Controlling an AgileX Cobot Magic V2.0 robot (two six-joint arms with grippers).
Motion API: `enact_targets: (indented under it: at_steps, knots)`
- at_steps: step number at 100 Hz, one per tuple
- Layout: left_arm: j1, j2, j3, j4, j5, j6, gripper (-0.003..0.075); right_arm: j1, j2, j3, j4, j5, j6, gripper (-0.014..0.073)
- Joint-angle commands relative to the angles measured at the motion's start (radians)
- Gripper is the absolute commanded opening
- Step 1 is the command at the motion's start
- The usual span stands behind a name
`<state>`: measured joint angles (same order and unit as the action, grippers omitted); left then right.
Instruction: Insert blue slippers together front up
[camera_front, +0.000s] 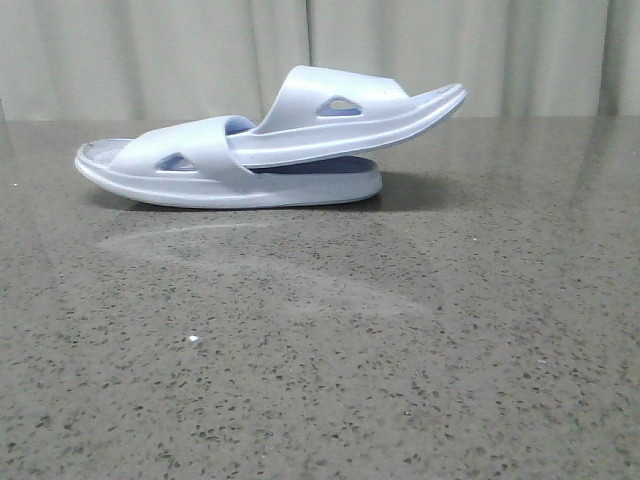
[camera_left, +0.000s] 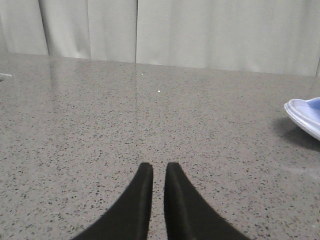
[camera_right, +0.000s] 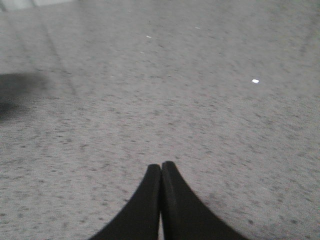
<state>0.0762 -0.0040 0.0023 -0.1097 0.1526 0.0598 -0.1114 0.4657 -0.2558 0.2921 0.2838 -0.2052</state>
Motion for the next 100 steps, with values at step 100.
enact_targets:
  at_steps: [100]
  knots:
    - [0.003, -0.029, 0.009, 0.0, -0.072, -0.007, 0.0015, 0.001, -0.497, 0.288, -0.36, -0.152, 0.308, -0.0078]
